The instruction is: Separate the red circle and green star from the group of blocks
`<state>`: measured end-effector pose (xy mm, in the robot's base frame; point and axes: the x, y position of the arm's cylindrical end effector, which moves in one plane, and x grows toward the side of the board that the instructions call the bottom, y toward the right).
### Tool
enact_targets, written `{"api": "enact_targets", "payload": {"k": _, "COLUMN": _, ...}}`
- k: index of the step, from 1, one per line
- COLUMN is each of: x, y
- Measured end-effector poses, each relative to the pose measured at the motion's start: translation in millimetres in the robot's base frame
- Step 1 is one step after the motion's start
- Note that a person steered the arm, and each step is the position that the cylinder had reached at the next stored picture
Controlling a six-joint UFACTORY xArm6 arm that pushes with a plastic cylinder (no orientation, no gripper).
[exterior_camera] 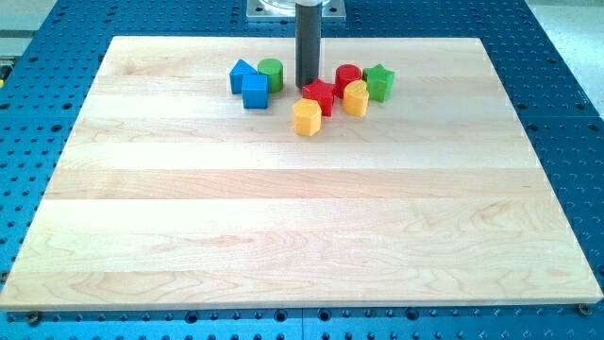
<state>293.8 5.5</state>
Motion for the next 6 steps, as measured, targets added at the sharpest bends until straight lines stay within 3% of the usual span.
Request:
{"api": "enact_targets", "payload": {"k": 1, "x": -37.2, "y": -29.0}}
{"api": "enact_targets", "payload": {"k": 2, "x": -8.4, "y": -79.4}}
{"api": "enact_targets", "payload": {"k": 3, "x": 34.4, "y": -45.5}}
{"api": "enact_targets", "payload": {"k": 4, "x": -9.4, "y": -44.3}}
{"api": "enact_targets", "payload": {"k": 5, "x": 27.2, "y": -0.7}}
{"api": "enact_targets", "payload": {"k": 6, "x": 29.8, "y": 13.9}}
